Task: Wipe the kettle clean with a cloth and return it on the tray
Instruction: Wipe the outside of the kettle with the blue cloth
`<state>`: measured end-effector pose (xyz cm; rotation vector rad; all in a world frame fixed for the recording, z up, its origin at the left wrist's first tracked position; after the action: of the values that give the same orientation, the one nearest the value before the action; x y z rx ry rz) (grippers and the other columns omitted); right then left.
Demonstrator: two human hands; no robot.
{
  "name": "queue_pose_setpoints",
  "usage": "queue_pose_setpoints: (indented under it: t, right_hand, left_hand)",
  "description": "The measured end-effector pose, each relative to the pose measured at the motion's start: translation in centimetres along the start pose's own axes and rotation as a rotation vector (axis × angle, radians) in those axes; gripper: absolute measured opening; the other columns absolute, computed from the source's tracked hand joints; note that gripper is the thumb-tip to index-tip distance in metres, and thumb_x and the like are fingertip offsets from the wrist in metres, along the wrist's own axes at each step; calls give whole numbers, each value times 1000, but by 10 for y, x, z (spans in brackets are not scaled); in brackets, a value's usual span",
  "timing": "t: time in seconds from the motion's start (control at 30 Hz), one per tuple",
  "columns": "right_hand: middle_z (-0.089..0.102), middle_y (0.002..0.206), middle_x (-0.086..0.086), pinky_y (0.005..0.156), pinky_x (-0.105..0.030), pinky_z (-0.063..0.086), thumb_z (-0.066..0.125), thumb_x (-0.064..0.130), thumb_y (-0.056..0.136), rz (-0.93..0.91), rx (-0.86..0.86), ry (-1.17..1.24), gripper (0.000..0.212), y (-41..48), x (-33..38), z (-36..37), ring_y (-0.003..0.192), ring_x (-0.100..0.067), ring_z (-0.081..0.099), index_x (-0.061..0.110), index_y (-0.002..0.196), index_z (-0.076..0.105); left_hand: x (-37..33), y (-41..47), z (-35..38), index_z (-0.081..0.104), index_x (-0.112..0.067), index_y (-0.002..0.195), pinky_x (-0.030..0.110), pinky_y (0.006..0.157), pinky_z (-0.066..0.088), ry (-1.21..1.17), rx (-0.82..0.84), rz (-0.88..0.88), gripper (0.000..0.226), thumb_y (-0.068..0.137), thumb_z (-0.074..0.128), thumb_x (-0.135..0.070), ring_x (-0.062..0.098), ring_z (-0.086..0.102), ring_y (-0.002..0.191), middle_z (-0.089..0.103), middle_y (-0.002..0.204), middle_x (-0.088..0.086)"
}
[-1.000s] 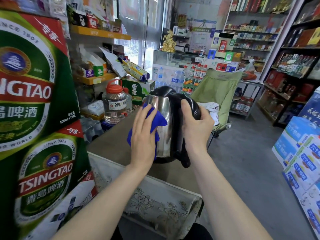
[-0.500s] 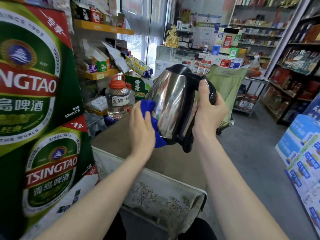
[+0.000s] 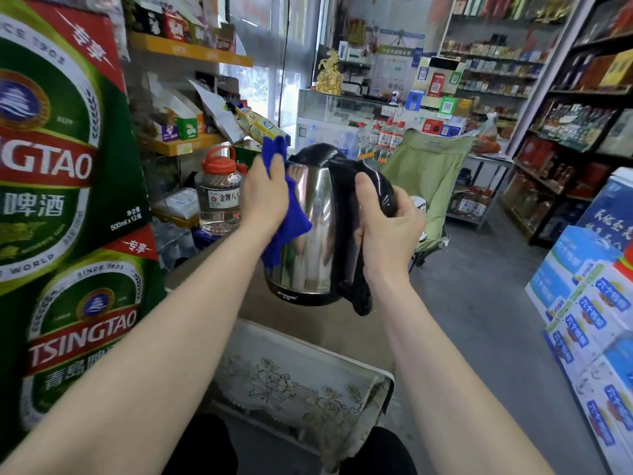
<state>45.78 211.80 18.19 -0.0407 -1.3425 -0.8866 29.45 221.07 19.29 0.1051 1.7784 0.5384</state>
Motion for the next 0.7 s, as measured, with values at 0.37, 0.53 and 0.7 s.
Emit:
queue_pose_setpoints:
  t: [0.37,0.53,0.7]
  right_hand:
    - [42,51,-2,38,-24,28,72,33,93,127,195,135,25,39,9,-19,38,-14,34,11,85,65]
    - [38,47,2,36,-20,25,68,31,97,191,253,165,24,49,5,-19,37,-11,30,14,81,62]
    - [43,48,4,38,-24,31,62,44,98,243,163,44,33,61,-4,-27,38,-10,36,13,87,59]
  left_hand:
    - [62,-22,-11,68,-14,84,23,61,55,-486,408,-519,29,101,51,-31,9,71,58,75,67,-2]
    - [49,-23,-13,60,-12,74,20,54,52,-456,379,-439,33,102,46,-22,13,65,57,68,57,-3]
    - [33,-8,-11,62,-11,89,28,67,51,-452,309,-340,31,104,44,-32,18,64,66,68,73,3]
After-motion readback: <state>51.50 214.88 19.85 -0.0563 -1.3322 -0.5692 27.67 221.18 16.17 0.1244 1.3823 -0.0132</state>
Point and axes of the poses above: each hand's wrist, its own y-axis towards the middle knuckle, its own z-axis out of the palm, x = y × z, the point moved 4 cm from there along y, towards the middle knuckle
